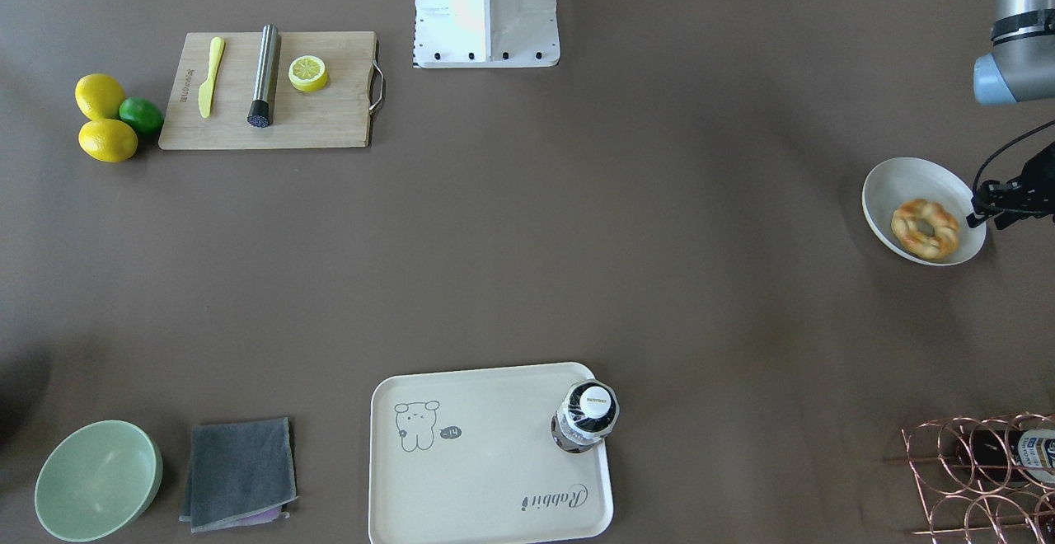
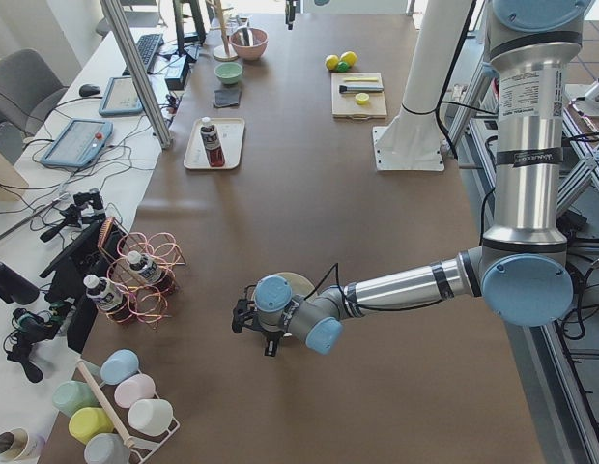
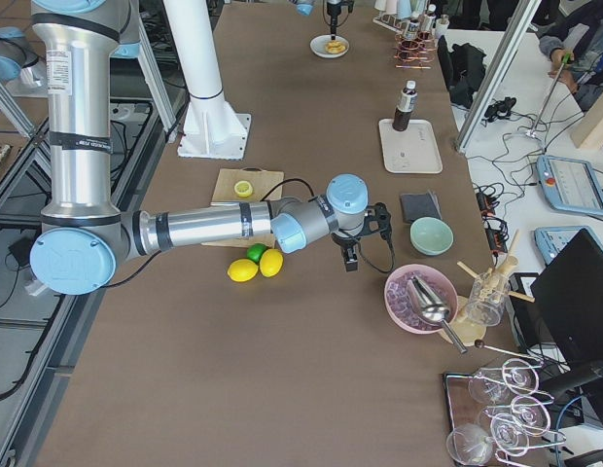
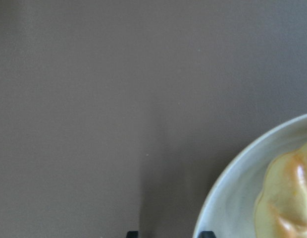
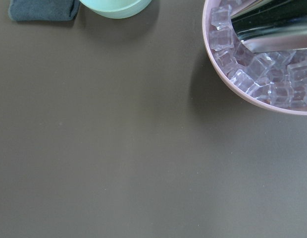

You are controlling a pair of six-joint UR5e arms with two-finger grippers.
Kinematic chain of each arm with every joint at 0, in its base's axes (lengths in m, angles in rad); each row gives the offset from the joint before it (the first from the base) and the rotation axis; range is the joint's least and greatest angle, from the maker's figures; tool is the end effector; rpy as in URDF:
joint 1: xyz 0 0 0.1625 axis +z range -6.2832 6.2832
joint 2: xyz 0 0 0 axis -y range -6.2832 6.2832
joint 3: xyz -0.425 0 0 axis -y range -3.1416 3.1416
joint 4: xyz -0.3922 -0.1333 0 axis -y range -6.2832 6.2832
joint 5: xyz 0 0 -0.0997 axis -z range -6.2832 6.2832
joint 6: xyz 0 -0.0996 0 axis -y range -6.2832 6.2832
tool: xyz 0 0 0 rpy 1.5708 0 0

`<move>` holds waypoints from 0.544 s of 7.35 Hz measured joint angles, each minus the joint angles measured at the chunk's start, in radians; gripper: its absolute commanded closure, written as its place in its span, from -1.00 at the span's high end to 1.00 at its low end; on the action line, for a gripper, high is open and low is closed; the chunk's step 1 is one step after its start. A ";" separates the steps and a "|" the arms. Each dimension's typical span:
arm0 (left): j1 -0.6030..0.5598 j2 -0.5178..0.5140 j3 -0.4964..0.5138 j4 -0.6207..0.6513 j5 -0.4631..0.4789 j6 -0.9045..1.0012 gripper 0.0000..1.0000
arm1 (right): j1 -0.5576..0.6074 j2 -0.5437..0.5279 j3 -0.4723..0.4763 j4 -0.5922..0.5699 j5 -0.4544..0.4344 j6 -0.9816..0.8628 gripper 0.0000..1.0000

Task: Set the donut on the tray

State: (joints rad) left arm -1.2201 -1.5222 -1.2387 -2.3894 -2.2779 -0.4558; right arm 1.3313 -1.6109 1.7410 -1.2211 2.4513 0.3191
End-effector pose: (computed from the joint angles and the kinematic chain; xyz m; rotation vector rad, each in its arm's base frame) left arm 0.0956 -0.4611 0.7590 0.1127 0.8036 0.0555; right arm -0.0612 -0.4890 0.5465 0.1926 -0.9521 -0.1379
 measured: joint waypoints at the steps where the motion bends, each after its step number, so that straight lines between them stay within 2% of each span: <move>1: 0.011 0.003 0.002 -0.020 0.000 -0.028 -1.00 | 0.000 -0.001 0.000 0.000 0.000 0.000 0.99; 4: 0.029 -0.002 -0.003 -0.052 -0.008 -0.102 -1.00 | 0.000 -0.002 0.005 0.000 -0.002 0.000 0.99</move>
State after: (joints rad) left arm -1.1914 -1.5242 -1.2418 -2.4410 -2.2864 -0.5578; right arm 1.3313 -1.6129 1.7458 -1.2210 2.4497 0.3191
